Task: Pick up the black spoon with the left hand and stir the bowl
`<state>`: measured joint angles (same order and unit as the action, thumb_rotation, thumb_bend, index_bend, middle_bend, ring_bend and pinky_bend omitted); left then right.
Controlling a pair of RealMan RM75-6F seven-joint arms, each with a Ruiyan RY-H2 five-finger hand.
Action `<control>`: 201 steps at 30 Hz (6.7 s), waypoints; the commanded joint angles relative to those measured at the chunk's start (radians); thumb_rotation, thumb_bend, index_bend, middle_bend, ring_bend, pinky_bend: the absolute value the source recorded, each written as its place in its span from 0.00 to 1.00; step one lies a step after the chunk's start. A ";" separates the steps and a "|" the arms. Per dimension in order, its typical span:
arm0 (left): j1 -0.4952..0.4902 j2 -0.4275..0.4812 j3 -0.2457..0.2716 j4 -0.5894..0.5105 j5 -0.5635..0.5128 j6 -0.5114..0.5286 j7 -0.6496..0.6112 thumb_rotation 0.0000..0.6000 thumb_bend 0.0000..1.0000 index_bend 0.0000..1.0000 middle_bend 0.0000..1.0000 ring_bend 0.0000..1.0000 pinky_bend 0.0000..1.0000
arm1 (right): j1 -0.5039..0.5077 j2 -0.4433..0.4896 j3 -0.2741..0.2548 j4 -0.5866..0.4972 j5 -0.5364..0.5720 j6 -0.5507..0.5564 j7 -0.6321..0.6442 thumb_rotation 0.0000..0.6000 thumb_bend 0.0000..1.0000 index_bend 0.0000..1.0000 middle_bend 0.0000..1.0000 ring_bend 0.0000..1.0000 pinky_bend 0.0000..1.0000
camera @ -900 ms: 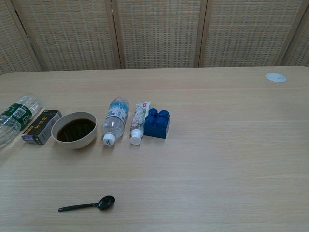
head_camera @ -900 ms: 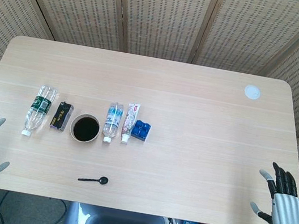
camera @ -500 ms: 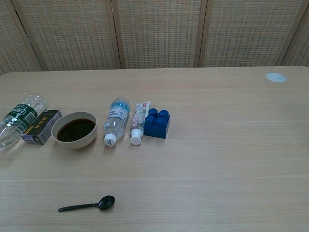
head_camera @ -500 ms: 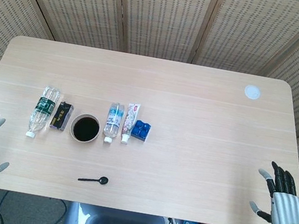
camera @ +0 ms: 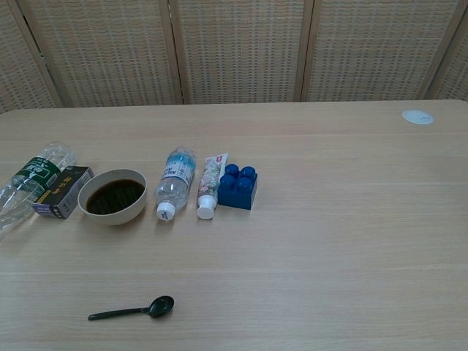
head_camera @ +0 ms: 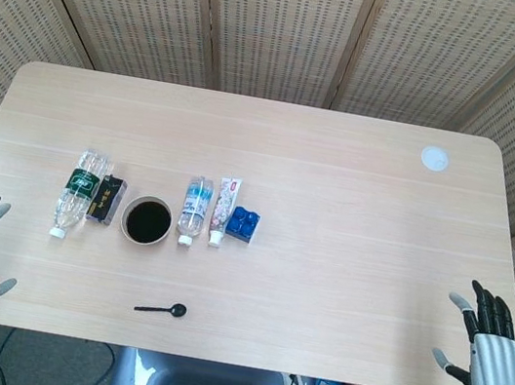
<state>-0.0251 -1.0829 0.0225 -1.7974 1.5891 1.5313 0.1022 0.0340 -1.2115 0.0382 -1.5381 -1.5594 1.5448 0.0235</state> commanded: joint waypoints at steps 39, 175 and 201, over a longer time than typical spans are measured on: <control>-0.125 -0.174 0.042 -0.003 0.190 -0.188 0.206 1.00 0.14 0.34 0.62 0.65 0.71 | -0.019 0.015 -0.012 -0.021 -0.011 0.018 -0.016 1.00 0.19 0.22 0.08 0.00 0.00; -0.316 -0.717 -0.034 0.391 -0.326 -0.407 0.496 1.00 0.30 0.51 0.76 0.77 0.77 | -0.086 0.033 -0.009 0.013 0.032 0.044 0.023 1.00 0.19 0.22 0.09 0.00 0.00; -0.330 -0.721 -0.026 0.398 -0.384 -0.438 0.518 1.00 0.39 0.53 0.77 0.78 0.77 | -0.096 0.036 -0.006 0.009 0.043 0.044 0.018 1.00 0.19 0.22 0.09 0.00 0.00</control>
<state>-0.3550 -1.8041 -0.0037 -1.3989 1.2061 1.0943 0.6201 -0.0619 -1.1752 0.0325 -1.5289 -1.5169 1.5890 0.0418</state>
